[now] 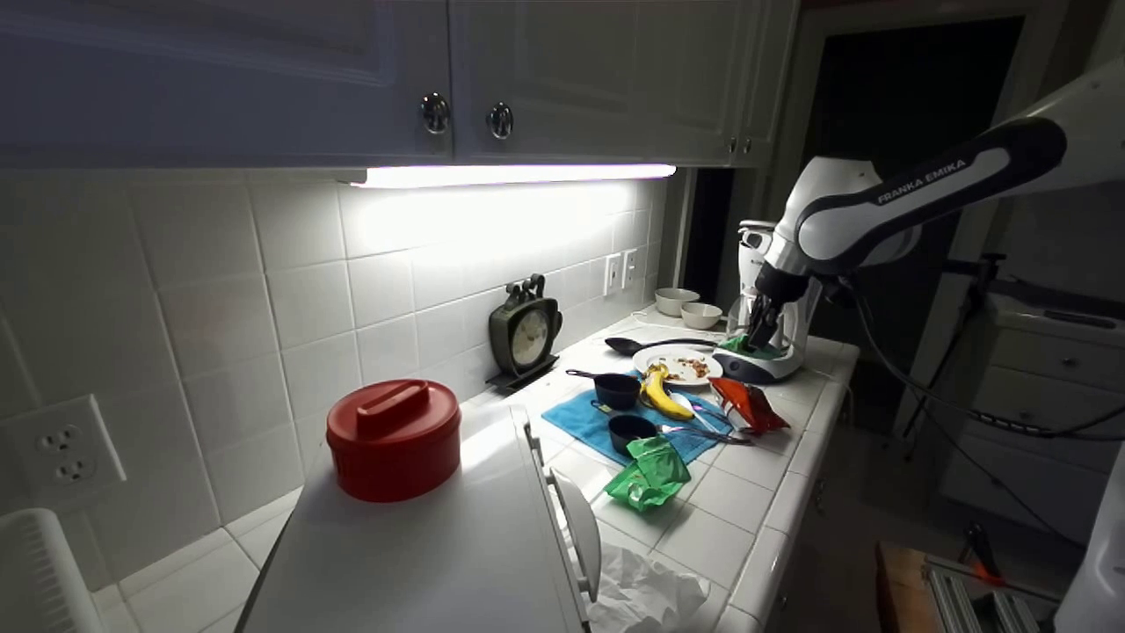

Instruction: Move all the small green packets to the left edge of the blue towel and move the doritos to the right edge of the towel

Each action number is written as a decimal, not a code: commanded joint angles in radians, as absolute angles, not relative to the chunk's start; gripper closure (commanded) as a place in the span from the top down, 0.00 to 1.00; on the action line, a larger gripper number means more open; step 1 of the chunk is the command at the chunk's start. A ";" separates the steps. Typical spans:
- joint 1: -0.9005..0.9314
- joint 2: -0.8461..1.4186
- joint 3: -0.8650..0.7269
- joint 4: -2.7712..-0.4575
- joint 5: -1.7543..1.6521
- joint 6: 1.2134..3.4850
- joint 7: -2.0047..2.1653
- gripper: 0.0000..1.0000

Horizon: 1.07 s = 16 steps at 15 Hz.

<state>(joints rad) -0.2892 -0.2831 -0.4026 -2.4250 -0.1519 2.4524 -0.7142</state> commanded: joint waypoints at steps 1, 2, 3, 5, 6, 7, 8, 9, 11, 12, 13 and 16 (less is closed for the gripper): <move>-0.222 -0.318 -0.402 -2.420 -0.051 2.381 -0.779 0.11; -0.204 -0.317 -0.401 -2.416 -0.030 2.367 -0.793 0.11; -0.187 -0.313 -0.397 -2.411 -0.009 2.354 -0.805 0.10; -0.153 -0.307 -0.393 -2.401 0.036 2.318 -0.839 0.10; -0.137 -0.300 -0.388 -2.395 0.057 2.301 -0.856 0.10; -0.125 -0.294 -0.384 -2.389 0.076 2.280 -0.871 0.10; -0.113 -0.287 -0.380 -2.386 0.094 2.264 -0.885 0.10; -0.106 -0.281 -0.373 -2.381 0.102 2.246 -0.894 0.10; -0.090 -0.268 -0.363 -2.373 0.127 2.212 -0.920 0.10; -0.083 -0.261 -0.355 -2.370 0.138 2.195 -0.932 0.10; -0.077 -0.255 -0.350 -2.368 0.149 2.182 -0.946 0.10; -0.064 -0.233 -0.330 -2.363 0.181 2.159 -0.982 0.10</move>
<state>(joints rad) -0.0724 -0.2687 -0.3447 -2.3971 0.1222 2.2023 -0.9232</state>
